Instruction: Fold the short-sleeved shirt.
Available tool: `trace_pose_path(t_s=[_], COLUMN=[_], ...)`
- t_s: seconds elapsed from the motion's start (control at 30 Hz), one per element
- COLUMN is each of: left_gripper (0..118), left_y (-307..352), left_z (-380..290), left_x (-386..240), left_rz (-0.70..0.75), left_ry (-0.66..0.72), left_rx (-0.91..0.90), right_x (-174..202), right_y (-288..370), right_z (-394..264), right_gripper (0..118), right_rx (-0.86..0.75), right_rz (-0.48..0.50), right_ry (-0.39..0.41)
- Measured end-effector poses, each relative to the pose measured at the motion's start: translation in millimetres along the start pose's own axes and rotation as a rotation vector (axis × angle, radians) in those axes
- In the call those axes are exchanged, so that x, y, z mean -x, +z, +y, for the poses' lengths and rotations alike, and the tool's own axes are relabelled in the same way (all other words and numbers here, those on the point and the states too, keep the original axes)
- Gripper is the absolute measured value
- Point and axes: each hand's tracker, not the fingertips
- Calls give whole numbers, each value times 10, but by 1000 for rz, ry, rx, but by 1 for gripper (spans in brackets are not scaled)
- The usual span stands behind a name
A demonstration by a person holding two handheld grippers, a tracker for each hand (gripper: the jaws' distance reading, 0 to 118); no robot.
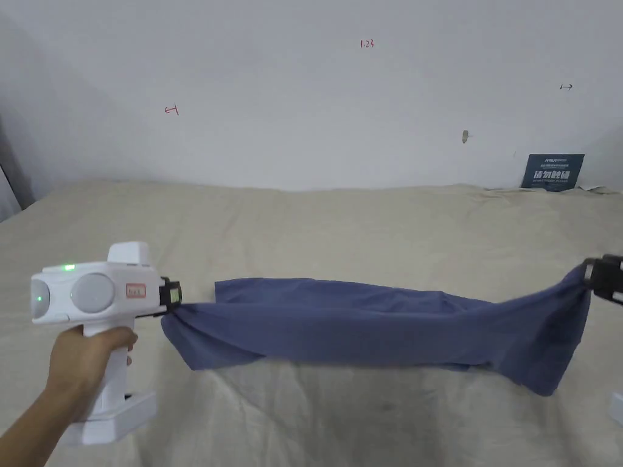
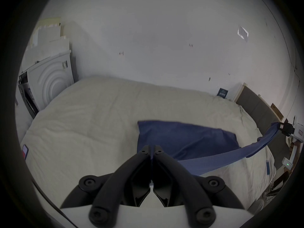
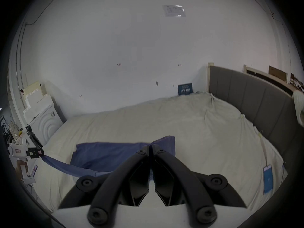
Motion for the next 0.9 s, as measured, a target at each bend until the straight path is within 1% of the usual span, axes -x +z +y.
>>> trace_pose_path(t_s=[0.3, 0.43, 0.53, 0.67, 0.8, 0.9], left_gripper=[0, 0, 0, 0, 0, 0], left_y=[173, 156, 242, 340, 411, 413], left_z=[-916, -1239, -1459, -1728, -1965, -2082], left_x=[162, 299, 332, 400, 480, 524], left_rz=[1, 5, 5, 11, 15, 20], left_ry=[-10, -7, -5, -10, -13, 4], left_rx=[112, 150, 169, 202, 238, 253], right_x=[-118, -156, -182, -198, -214, -215], right_y=[604, 832, 986, 1172, 1324, 1352], right_z=[-841, -1139, -1369, -1666, -1928, -2087], right_gripper=[1, 1, 1, 1, 1, 1], right_rx=[58, 97, 130, 174, 225, 257], right_rz=[-1, -14, -18, -23, -13, -18], right_ry=[-45, -30, -34, -14, -27, -19])
